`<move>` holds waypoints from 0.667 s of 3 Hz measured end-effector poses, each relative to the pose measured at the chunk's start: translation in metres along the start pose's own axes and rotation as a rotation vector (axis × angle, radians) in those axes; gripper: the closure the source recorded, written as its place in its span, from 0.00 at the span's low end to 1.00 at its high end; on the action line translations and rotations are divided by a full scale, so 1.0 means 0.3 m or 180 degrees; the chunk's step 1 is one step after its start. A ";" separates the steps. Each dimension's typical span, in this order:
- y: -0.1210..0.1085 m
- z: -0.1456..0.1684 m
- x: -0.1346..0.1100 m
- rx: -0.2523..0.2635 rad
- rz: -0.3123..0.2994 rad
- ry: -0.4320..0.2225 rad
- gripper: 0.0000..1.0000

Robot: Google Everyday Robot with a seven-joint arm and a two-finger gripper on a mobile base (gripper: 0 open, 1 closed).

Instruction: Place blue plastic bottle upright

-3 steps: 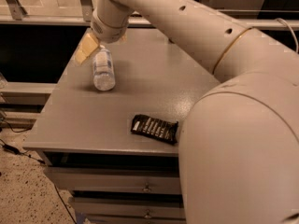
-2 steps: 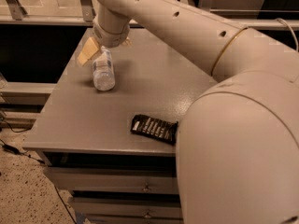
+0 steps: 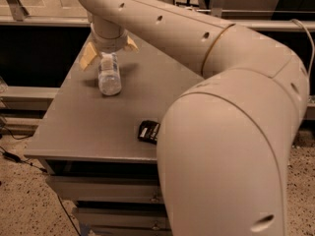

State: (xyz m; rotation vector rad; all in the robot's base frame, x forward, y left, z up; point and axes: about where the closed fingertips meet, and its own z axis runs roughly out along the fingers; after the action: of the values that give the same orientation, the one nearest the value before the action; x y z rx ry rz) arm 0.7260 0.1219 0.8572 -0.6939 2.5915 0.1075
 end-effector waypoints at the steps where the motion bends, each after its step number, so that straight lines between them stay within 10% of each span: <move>1: 0.003 0.026 -0.009 0.0126 0.0049 0.0136 0.00; 2: 0.005 0.053 -0.013 0.0219 0.0082 0.0310 0.00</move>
Offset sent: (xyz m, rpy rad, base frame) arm 0.0134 0.0072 -0.0147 -0.1525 0.1086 -0.0954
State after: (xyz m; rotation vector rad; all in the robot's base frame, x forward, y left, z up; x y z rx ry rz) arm 0.7347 0.1279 0.8446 -0.6560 2.6836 -0.0078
